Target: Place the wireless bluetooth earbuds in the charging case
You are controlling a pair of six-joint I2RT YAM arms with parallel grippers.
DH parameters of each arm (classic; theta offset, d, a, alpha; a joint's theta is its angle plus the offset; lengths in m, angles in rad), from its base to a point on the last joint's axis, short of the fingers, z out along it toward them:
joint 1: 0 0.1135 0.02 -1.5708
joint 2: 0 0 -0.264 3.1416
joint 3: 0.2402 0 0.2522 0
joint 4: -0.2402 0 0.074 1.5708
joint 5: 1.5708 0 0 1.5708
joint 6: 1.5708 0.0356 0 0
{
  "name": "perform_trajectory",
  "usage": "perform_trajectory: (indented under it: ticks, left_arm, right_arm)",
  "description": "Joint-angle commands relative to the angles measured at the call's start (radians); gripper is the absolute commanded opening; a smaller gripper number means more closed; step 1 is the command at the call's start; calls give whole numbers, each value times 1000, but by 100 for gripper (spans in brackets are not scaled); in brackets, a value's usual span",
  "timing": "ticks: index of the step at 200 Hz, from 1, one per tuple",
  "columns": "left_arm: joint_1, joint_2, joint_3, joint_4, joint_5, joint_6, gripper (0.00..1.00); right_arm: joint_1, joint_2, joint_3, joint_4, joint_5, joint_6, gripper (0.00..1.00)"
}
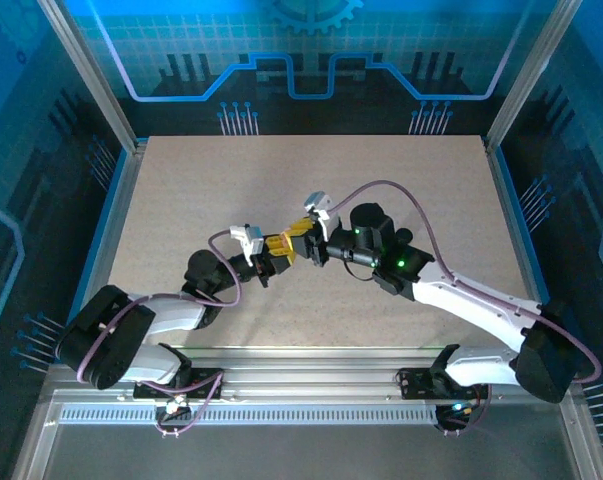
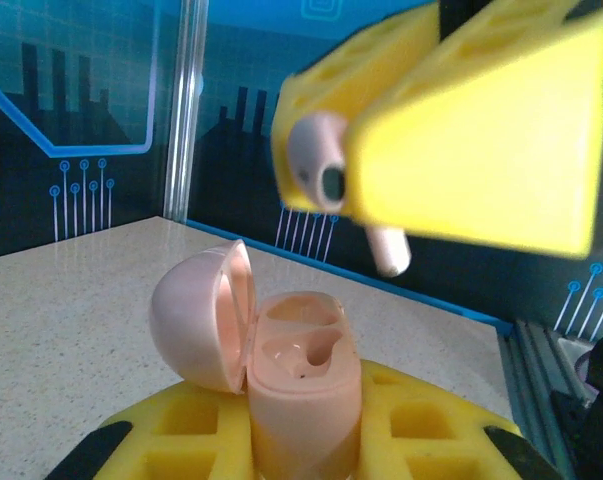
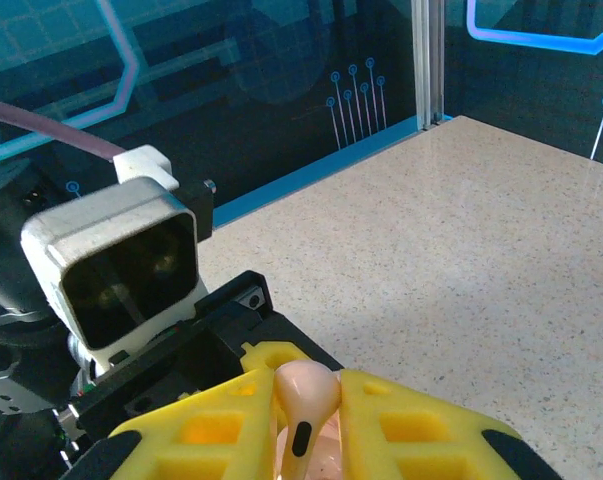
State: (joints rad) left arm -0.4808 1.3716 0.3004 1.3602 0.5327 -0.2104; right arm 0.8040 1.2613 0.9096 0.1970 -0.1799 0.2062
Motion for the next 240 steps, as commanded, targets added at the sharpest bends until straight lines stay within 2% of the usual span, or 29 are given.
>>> perform_trajectory:
  ticks: [1,63,116,146,185,212,240]
  left_arm:
    - [-5,-29,35,40,29,-54,15]
    - [-5,-42,45,40,33,-90,15]
    - [-5,-40,34,40,26,-58,15]
    - [-5,-48,-5,-40,-126,31,14]
    - [-5,-76,-62,-113,-230,95,14]
    - [-5,-134,-77,-221,-229,150,15]
    - [-5,-188,-70,-331,-224,189,15]
  right_arm:
    - [-8,25,3,42,-26,15,21]
    - [-10,32,-11,39,16,10,21]
    - [-28,12,-3,33,23,22,21]
    - [-58,-29,27,-125,15,74,21]
    - [-116,-88,20,-376,33,156,22]
    - [-162,-72,21,-522,26,200,23]
    - [-183,-5,48,-658,81,236,23]
